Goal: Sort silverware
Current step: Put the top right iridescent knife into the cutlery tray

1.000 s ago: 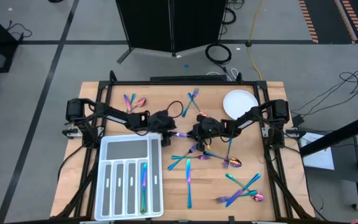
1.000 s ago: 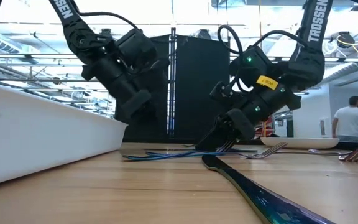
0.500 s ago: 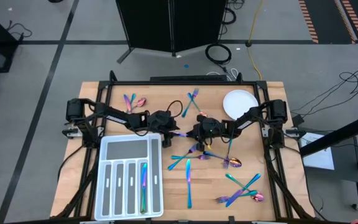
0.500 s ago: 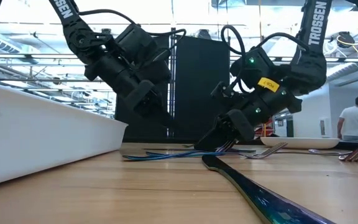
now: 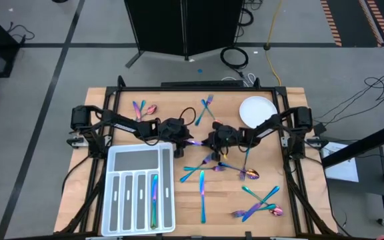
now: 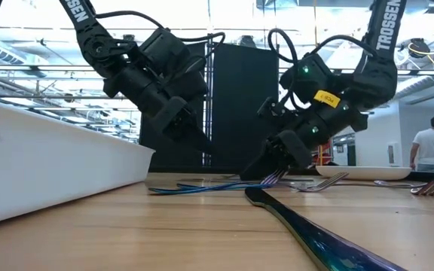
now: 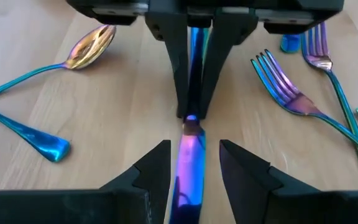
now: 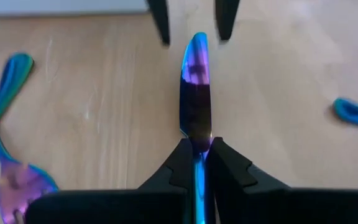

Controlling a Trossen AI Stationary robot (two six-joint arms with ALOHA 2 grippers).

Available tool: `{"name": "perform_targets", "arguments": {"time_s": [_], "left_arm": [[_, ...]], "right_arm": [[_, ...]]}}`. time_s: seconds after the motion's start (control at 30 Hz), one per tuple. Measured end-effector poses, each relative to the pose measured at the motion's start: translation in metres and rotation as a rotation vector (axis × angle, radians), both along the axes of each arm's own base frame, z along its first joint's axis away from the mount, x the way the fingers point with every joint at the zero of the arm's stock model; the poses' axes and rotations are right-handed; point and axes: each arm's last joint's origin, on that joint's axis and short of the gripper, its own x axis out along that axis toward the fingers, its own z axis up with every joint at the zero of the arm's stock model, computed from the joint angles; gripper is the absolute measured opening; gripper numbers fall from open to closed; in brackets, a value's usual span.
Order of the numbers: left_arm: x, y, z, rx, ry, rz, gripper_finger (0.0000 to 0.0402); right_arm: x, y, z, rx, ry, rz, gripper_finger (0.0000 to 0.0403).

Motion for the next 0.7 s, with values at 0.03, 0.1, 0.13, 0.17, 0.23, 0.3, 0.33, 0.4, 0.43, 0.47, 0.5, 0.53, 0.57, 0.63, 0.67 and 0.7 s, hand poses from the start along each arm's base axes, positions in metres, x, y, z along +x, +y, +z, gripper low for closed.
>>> {"name": "perform_targets", "arguments": {"time_s": [0.03, 0.1, 0.13, 0.17, 0.23, 0.3, 0.33, 0.4, 0.43, 0.47, 0.5, 0.53, 0.57, 0.63, 0.67, 0.7], "left_arm": [[0.000, 0.000, 0.000, -0.005, -0.002, -0.007, 0.0138], [0.000, -0.001, 0.001, -0.013, -0.008, -0.019, 0.0138], [0.001, -0.001, 0.001, -0.012, -0.014, -0.019, 0.0138], [0.001, -0.001, 0.002, -0.010, -0.022, -0.020, 0.0138], [0.003, 0.000, 0.004, -0.006, -0.046, -0.020, 0.0138], [0.004, 0.000, 0.006, -0.001, -0.072, -0.021, 0.0138], [0.005, 0.000, 0.007, 0.001, -0.085, -0.021, 0.0138], [0.006, 0.000, 0.011, 0.004, -0.118, -0.020, 0.0138], [0.005, 0.000, 0.015, 0.005, -0.130, -0.019, 0.0138], [0.004, 0.000, 0.019, 0.003, -0.145, -0.015, 0.0138], [0.004, 0.001, 0.025, 0.003, -0.167, -0.013, 0.0138], [0.002, 0.000, 0.032, -0.003, -0.181, -0.007, 0.0138], [-0.002, 0.000, 0.039, -0.007, -0.190, -0.007, 0.0138], [-0.010, -0.002, 0.053, -0.009, -0.224, -0.019, 0.0138], [-0.015, -0.003, 0.059, -0.012, -0.238, -0.025, 0.0138], [-0.022, -0.004, 0.064, -0.014, -0.238, -0.026, 0.0138]], "right_arm": [[0.000, 0.000, 0.003, -0.001, -0.009, 0.000, 0.0022], [0.000, 0.000, 0.006, -0.002, -0.013, 0.000, 0.0022], [0.000, 0.000, 0.006, -0.002, -0.014, 0.000, 0.0022], [0.000, 0.000, 0.006, -0.001, -0.012, 0.001, 0.0022], [0.000, 0.000, 0.007, -0.002, -0.018, 0.002, 0.0022], [0.001, 0.000, 0.008, -0.001, -0.023, 0.002, 0.0022], [0.001, 0.000, 0.008, 0.001, -0.025, 0.001, 0.0022], [0.001, 0.000, 0.008, 0.004, -0.026, 0.000, 0.0022], [0.001, 0.000, 0.008, 0.003, -0.030, 0.000, 0.0022], [0.001, 0.000, 0.009, 0.003, -0.035, 0.000, 0.0022], [0.002, 0.000, 0.009, 0.002, -0.038, 0.000, 0.0022], [0.003, 0.000, 0.010, 0.003, -0.040, 0.000, 0.0022], [0.004, 0.000, 0.011, 0.003, -0.039, 0.001, 0.0022], [0.008, 0.001, 0.013, 0.002, -0.043, 0.006, 0.0022], [0.009, 0.001, 0.015, -0.001, -0.046, 0.009, 0.0022], [0.011, 0.002, 0.016, -0.005, -0.050, 0.014, 0.0022]]}}
